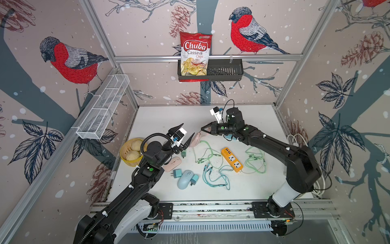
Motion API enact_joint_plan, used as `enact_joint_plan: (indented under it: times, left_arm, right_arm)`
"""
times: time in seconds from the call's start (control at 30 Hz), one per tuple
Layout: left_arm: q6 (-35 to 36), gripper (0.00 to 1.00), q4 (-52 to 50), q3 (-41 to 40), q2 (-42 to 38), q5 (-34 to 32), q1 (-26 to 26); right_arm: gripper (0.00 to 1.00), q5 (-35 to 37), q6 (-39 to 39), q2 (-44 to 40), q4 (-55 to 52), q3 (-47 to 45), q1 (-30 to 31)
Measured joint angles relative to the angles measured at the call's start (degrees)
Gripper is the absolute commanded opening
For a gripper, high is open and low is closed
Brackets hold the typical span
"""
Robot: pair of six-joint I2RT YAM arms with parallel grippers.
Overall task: Unplug the wireless mouse
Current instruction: Pick up the mouse from the center of the board, then remove the power cord from the mouse.
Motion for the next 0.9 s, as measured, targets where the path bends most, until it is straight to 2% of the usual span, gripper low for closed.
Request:
enact_joint_plan:
  times: [0.2,0.43,0.9]
  left_arm:
    - [5.9,0.77,-3.8,0.7,2.3,-2.8,-6.2]
    - [10.3,0.77,-7.3,1.6,4.8,-4.7,-10.9]
    - [11.6,0.77,-8.8,2.3,6.1,-8.7,-11.8]
  right_arm:
    - [0.00,1.2,-1.4,-7.5,-4.9,1.8,-2.1]
    - [0.00,1.9,-1.5,-12.8,-7.7,1.8,-2.1]
    - [0.00,1.1,0.5,-15.3,-6.3,0.7,1.1]
